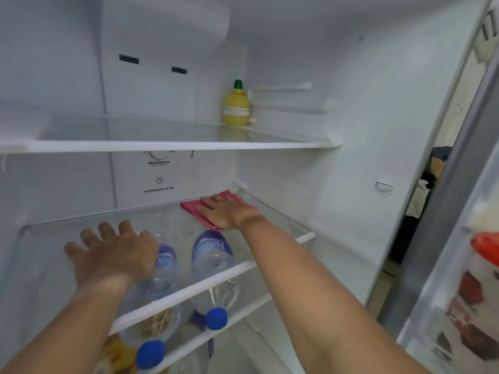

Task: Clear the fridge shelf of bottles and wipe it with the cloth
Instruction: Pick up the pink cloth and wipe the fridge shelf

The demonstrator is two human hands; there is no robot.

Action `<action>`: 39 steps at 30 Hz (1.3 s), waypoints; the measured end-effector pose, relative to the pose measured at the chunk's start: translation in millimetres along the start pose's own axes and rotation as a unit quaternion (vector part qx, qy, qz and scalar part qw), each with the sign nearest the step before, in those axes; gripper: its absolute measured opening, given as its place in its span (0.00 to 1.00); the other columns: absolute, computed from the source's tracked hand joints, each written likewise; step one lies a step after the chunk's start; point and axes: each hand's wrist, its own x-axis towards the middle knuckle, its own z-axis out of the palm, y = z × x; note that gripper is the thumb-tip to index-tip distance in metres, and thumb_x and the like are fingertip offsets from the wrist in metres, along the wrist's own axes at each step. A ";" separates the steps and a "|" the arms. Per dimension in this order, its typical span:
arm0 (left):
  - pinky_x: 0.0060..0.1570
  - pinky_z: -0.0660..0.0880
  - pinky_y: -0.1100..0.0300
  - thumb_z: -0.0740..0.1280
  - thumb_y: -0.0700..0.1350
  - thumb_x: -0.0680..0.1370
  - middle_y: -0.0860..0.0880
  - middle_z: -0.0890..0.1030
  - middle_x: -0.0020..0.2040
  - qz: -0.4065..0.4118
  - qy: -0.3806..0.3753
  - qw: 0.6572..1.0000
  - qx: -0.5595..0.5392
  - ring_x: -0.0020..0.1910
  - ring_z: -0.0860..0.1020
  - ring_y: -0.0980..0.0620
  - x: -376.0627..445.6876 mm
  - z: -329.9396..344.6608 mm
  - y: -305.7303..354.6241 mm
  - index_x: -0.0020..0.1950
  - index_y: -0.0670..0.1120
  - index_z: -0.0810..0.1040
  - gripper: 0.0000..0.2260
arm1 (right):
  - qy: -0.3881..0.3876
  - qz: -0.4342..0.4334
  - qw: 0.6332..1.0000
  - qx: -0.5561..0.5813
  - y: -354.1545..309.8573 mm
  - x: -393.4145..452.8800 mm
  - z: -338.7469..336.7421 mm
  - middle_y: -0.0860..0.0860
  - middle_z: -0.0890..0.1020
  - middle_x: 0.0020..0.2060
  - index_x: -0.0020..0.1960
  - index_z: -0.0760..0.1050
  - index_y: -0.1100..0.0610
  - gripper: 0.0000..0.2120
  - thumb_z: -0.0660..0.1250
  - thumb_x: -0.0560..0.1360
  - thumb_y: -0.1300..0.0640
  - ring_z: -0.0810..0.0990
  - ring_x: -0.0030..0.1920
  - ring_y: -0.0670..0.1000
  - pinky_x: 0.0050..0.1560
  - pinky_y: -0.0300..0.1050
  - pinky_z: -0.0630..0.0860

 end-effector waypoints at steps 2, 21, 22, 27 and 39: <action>0.73 0.56 0.40 0.47 0.55 0.81 0.41 0.63 0.76 0.000 0.003 1.000 0.000 0.76 0.59 0.38 -0.7 0.2 0.5 0.75 0.47 0.63 0.25 | 0.004 0.034 0.999 0.006 9.4 -3.0 -0.8 0.50 0.51 0.81 0.81 0.49 0.45 0.33 0.42 0.80 0.34 0.47 0.81 0.56 0.78 0.58 0.43; 0.76 0.49 0.37 0.46 0.54 0.82 0.39 0.55 0.80 -0.001 -0.013 1.000 0.002 0.79 0.53 0.35 -7.4 -5.0 4.2 0.79 0.45 0.59 0.27 | -0.001 -0.003 1.000 -0.002 -53.0 -103.3 25.8 0.49 0.45 0.81 0.80 0.44 0.41 0.33 0.37 0.78 0.32 0.40 0.80 0.58 0.72 0.67 0.33; 0.76 0.49 0.37 0.46 0.54 0.82 0.39 0.55 0.81 -0.002 -0.013 1.000 0.003 0.79 0.52 0.35 -7.7 -4.9 4.2 0.79 0.45 0.58 0.27 | -0.001 -0.017 1.000 0.000 -58.1 -101.4 26.2 0.48 0.45 0.81 0.80 0.44 0.40 0.32 0.37 0.78 0.32 0.41 0.80 0.58 0.73 0.67 0.33; 0.76 0.50 0.38 0.45 0.56 0.82 0.40 0.55 0.81 0.003 -0.012 1.000 0.006 0.79 0.53 0.36 -6.9 -3.6 2.5 0.79 0.46 0.58 0.27 | -0.006 -0.049 0.999 0.007 -40.0 -88.0 16.6 0.46 0.48 0.81 0.79 0.47 0.37 0.32 0.39 0.77 0.30 0.44 0.81 0.55 0.74 0.65 0.38; 0.76 0.47 0.37 0.45 0.56 0.83 0.40 0.52 0.82 0.012 -0.012 1.000 0.026 0.80 0.50 0.35 -3.9 -0.3 3.4 0.81 0.46 0.54 0.28 | -0.004 0.119 0.992 0.044 -66.8 -11.2 7.4 0.49 0.45 0.82 0.81 0.47 0.44 0.30 0.43 0.81 0.40 0.41 0.80 0.59 0.71 0.74 0.36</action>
